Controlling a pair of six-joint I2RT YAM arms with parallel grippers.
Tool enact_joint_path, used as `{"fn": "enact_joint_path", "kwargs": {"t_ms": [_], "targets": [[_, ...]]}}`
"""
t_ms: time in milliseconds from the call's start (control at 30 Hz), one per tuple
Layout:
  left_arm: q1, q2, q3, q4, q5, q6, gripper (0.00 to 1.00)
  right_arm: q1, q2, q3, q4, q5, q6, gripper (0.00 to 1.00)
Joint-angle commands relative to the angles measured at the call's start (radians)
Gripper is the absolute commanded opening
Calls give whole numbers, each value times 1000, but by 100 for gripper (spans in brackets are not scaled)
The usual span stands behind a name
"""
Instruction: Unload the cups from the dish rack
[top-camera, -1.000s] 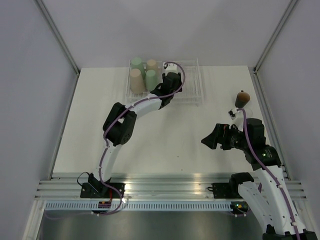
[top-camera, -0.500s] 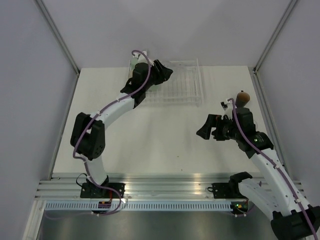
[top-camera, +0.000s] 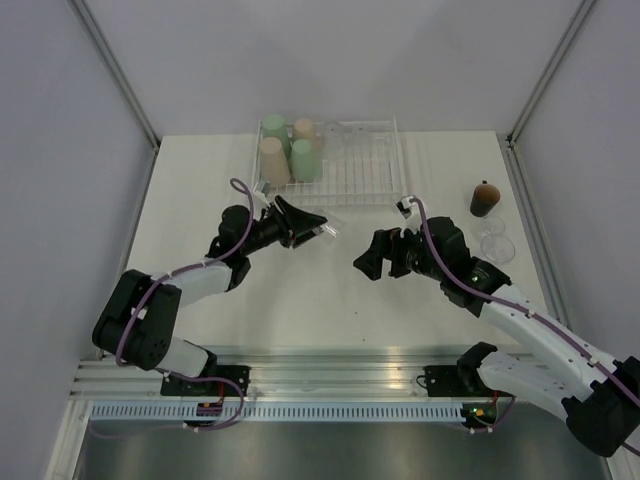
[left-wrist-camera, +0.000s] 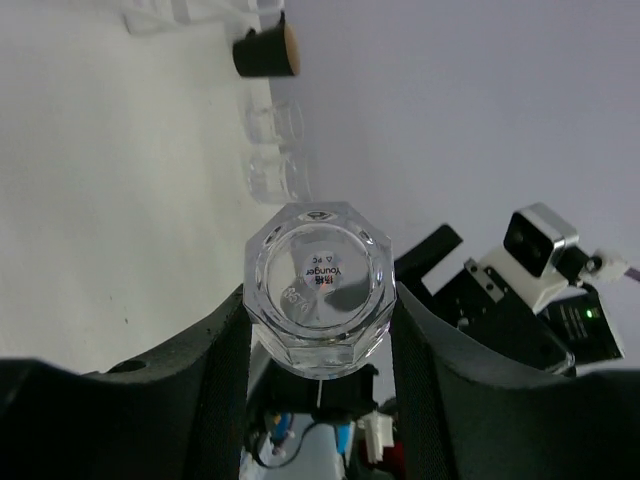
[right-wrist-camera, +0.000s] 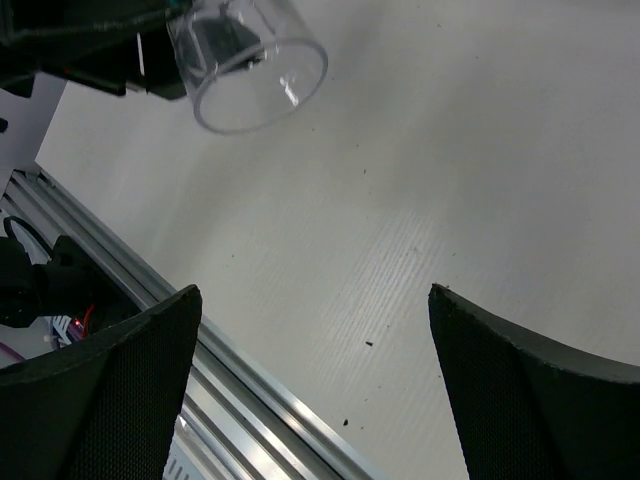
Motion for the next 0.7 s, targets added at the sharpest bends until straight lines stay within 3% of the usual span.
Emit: {"fn": "enact_joint_path", "kwargs": {"t_ms": [0,67,100,233,667], "targets": [[15,-84,-148,407,158,-264,2,70,17,-16,162,76,-5,98],[21,-68,-258,543,165,-399,2,105,45,-18,185,128,-19,98],[21,-56,-286,697,173,-442,2,139,72,-23,194,139,-27,98],[24,33,-399,960,175,-633,2,208,95,-49,284,190,-27,98],[21,-73,-486,958,196,-668,2,291,201,-52,426,258,-19,98]]}}
